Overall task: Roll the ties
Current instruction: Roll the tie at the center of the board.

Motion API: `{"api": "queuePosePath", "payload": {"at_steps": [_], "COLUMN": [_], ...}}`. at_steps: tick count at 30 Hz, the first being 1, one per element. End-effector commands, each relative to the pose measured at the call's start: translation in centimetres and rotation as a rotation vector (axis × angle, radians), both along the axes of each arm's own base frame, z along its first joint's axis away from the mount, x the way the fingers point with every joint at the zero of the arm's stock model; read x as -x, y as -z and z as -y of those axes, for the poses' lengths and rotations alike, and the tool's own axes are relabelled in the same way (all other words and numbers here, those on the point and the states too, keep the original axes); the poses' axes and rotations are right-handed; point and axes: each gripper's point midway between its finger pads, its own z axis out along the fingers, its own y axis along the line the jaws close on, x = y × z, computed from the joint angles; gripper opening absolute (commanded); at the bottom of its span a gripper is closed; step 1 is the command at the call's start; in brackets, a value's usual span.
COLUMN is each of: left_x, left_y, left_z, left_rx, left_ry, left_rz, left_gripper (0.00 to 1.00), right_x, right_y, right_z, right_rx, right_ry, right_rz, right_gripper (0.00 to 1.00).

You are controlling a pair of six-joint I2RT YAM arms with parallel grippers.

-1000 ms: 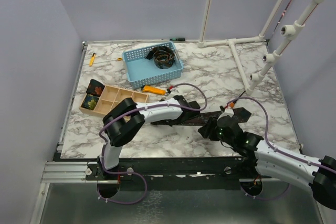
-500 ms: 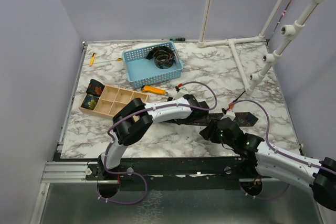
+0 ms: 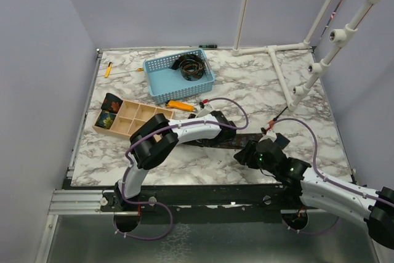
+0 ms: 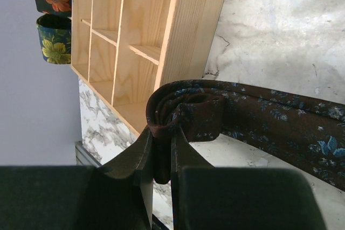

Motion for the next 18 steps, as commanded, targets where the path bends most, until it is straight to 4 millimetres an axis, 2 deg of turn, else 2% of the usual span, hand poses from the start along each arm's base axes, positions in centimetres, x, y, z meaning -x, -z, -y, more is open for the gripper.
{"api": "queuePosePath", "payload": {"at_steps": [1, 7, 12, 18], "left_x": [-1.3, -1.8, -1.3, -1.0], "left_y": [-0.6, 1.3, 3.1, 3.9], "left_z": [1.0, 2.1, 2.1, 3.7], "left_rx": [-0.047, -0.136, -0.196, -0.170], "left_ry": [0.043, 0.091, 0.113, 0.123], "left_rz": [0.029, 0.015, 0.004, 0.004], "left_gripper": [0.00, 0.00, 0.00, 0.00], "right_x": [1.3, 1.6, 1.7, 1.6], "right_y": [0.7, 0.4, 0.1, 0.1], "right_z": [-0.2, 1.0, 1.4, 1.5], "right_rx": [-0.046, -0.044, -0.066, -0.060], "right_ry": [-0.026, 0.007, 0.021, 0.027], "right_rz": [-0.041, -0.025, -0.006, -0.009], "right_gripper": [0.48, 0.48, 0.48, 0.48]}}
